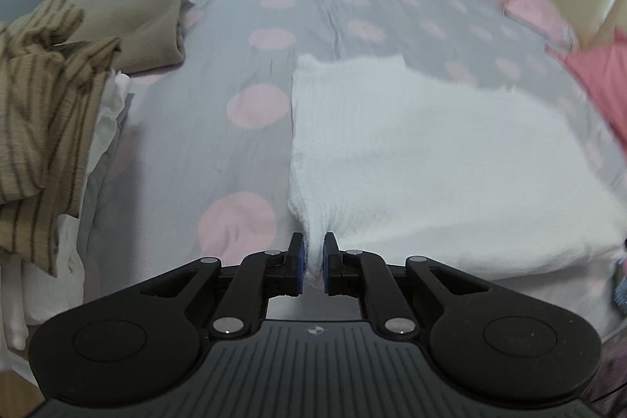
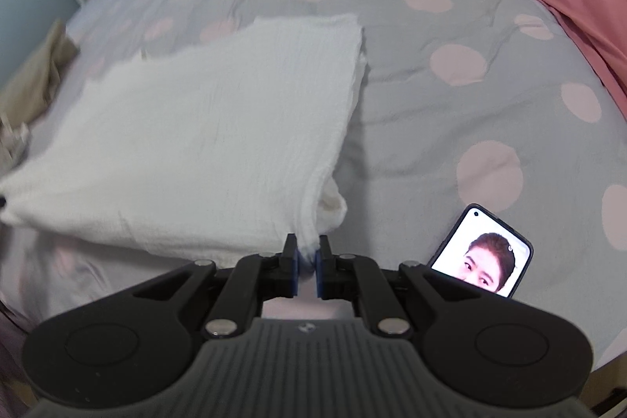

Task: Fold clothes
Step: 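Lift the shirt end with both tools and fold it over the body, then open both tools and release the folded white shirt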

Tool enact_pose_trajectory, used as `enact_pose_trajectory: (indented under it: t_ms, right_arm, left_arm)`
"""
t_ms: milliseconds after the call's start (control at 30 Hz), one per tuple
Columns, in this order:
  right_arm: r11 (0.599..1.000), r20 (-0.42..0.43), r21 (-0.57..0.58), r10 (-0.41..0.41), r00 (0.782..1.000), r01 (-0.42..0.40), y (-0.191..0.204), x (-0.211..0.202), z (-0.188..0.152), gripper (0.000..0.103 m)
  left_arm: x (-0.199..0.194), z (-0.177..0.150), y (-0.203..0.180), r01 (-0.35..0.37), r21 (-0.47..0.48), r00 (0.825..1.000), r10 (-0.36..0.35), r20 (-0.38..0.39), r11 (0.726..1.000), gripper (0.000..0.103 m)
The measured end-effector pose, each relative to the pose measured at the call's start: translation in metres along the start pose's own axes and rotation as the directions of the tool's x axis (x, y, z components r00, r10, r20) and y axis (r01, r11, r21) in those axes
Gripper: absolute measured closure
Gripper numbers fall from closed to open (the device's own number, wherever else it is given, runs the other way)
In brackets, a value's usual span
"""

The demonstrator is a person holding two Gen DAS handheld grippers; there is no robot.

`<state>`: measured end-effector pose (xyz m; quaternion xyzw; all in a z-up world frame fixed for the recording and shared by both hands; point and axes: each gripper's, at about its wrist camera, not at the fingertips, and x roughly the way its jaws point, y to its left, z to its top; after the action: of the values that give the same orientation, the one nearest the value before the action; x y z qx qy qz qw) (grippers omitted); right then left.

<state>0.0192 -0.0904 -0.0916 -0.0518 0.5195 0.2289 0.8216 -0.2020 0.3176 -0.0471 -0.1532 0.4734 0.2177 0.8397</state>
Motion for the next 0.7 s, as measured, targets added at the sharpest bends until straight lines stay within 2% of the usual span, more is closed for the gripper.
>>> enact_pose_trajectory:
  t_ms: [233,300,400,500,567,633,700]
  right_arm:
    - [0.975,-0.093,-0.204,-0.107,0.99,0.086,0.023,0.035,-0.007,0.094]
    - [0.949,-0.121,-0.295,-0.149,0.981,0.108,0.033,0.046,-0.009,0.093]
    - [0.883,-0.135,-0.446,-0.225,0.965,0.144,0.054,0.057,-0.012,0.09]
    - [0.817,-0.134,-0.551,-0.287,0.949,0.17,0.07,0.065,-0.014,0.089]
    - [0.79,-0.137,-0.587,-0.314,0.94,0.178,0.076,0.07,-0.014,0.089]
    - [0.771,-0.138,-0.609,-0.333,0.933,0.185,0.077,0.072,-0.012,0.082]
    - [0.753,-0.137,-0.631,-0.348,0.927,0.189,0.076,0.07,-0.008,0.064]
  left_arm:
    - [0.036,-0.018,-0.013,-0.07,0.126,0.992,0.082,-0.094,0.99,0.096]
    - [0.045,-0.022,-0.016,-0.082,0.151,0.988,0.1,-0.115,0.985,0.095]
    - [0.049,-0.025,-0.02,-0.089,0.18,0.985,0.113,-0.127,0.98,0.091]
    - [0.047,-0.025,-0.021,-0.095,0.195,0.984,0.121,-0.128,0.976,0.079]
    - [0.043,-0.023,-0.019,-0.111,0.174,0.985,0.132,-0.114,0.979,0.062]
    - [0.034,-0.021,-0.018,-0.126,0.156,0.986,0.14,-0.086,0.98,0.055]
    - [0.025,-0.018,-0.019,-0.135,0.147,0.988,0.144,-0.054,0.98,0.055]
